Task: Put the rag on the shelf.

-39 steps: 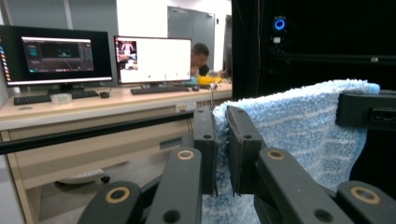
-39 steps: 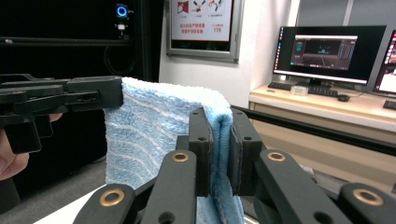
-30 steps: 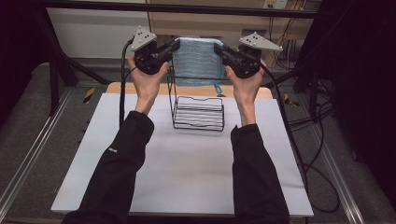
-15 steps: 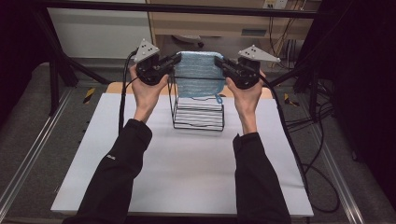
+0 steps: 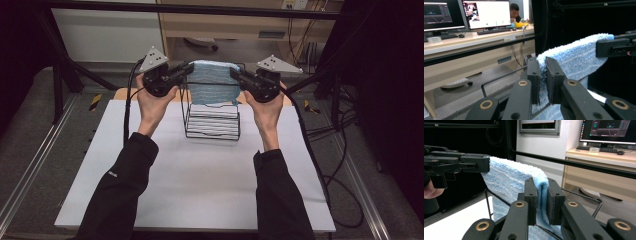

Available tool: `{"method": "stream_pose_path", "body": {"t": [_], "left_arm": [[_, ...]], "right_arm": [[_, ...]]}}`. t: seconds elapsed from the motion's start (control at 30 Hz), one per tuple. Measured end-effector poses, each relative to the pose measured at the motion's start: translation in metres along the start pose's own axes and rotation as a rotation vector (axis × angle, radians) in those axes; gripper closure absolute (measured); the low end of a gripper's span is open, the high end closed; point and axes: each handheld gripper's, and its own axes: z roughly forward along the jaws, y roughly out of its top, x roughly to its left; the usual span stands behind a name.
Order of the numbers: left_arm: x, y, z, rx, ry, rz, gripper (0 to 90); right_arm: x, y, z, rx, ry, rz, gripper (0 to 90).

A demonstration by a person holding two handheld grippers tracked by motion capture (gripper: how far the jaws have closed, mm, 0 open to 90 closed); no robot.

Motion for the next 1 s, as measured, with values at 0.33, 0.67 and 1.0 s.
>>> {"method": "stream_pose_path", "body": {"t": [0.33,0.67,1.0], "left_arm": [[-0.004,-0.003,-0.008,0.063,-0.045,0.023,81.5],[-0.008,-0.014,-0.012,0.114,-0.063,0.022,80.3],[-0.006,-0.004,-0.021,0.145,-0.078,-0.015,74.7]], "right_arm": [[0.000,-0.003,-0.005,0.058,0.028,-0.008,80.5],[0.002,-0.009,-0.007,0.120,0.069,-0.026,80.3],[0.000,-0.017,-0.008,0.129,0.109,-0.022,80.3]]}}
